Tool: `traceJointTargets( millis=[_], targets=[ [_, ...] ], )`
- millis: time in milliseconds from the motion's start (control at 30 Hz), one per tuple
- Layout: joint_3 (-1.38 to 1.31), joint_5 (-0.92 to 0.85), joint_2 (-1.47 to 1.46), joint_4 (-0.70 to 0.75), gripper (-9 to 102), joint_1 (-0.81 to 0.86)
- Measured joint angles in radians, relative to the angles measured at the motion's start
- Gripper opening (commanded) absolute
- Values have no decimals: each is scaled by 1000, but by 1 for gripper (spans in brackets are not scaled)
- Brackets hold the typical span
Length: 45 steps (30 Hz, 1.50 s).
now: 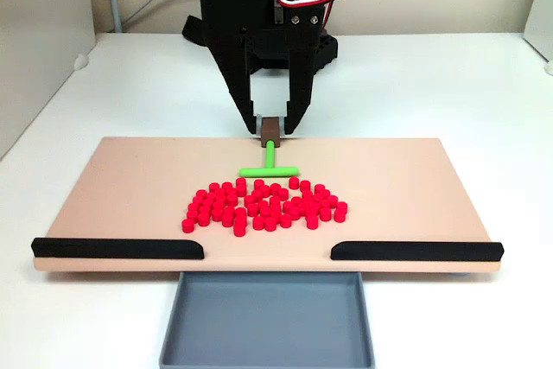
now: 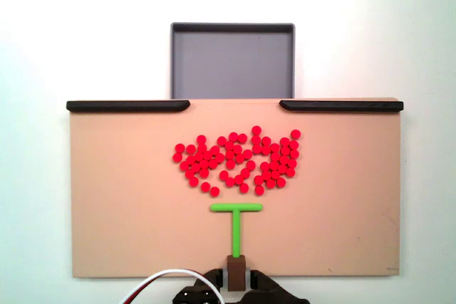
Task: Gather the bottom side granules
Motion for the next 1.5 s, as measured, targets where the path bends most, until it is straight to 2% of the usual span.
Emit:
traceJointTargets(
  millis=[1500],
  targets=[
    [-170,-15,-163,3,0,-6]
  ],
)
